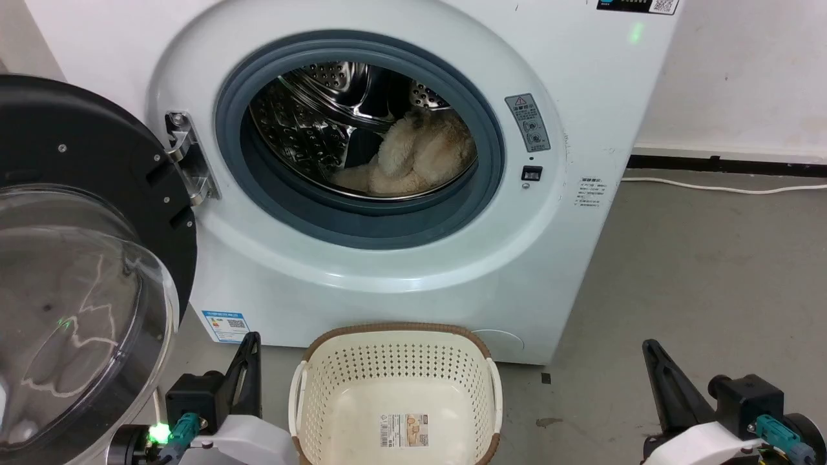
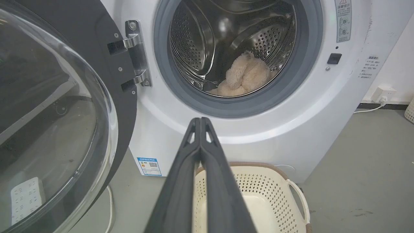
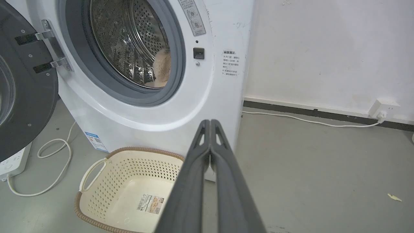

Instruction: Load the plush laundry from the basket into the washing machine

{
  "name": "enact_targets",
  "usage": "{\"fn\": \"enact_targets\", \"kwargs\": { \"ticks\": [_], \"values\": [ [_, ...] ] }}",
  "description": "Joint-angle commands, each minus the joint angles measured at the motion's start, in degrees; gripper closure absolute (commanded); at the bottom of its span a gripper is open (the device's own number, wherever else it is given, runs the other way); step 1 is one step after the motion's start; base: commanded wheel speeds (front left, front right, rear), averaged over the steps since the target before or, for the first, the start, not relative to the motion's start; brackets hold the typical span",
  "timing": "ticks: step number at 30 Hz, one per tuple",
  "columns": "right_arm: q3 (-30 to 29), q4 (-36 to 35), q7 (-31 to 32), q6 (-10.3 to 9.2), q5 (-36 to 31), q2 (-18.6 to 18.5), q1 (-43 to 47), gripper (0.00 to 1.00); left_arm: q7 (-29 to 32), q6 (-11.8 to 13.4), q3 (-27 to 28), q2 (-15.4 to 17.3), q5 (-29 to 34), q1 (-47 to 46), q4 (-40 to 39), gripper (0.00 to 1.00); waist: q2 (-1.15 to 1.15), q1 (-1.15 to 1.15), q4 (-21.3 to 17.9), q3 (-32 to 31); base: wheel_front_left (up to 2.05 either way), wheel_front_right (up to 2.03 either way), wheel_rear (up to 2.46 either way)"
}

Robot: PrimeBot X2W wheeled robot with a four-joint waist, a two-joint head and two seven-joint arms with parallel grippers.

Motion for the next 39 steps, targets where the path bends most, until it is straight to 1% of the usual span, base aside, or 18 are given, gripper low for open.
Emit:
{"fn": "enact_targets", "kwargs": {
  "ticks": [1,39],
  "values": [
    [0.2,-0.41,0.31,0.03,-0.68,-0.03,-0.96,1.0,0.17,-0.34,0.35,-0.2,0.65,-0.73,-0.37,1.0,0.0,0.0,-0.03,0.03,0.0,0.0,0.0],
    [1.07,-1.26,2.76,0.05,-3.4,-0.04,-3.29,1.0,2.04,-1.76,3.0,-1.91,4.66,-1.41,-1.28,1.0,0.0,0.0,-0.75,0.69,0.0,0.0,0.0]
  ]
}}
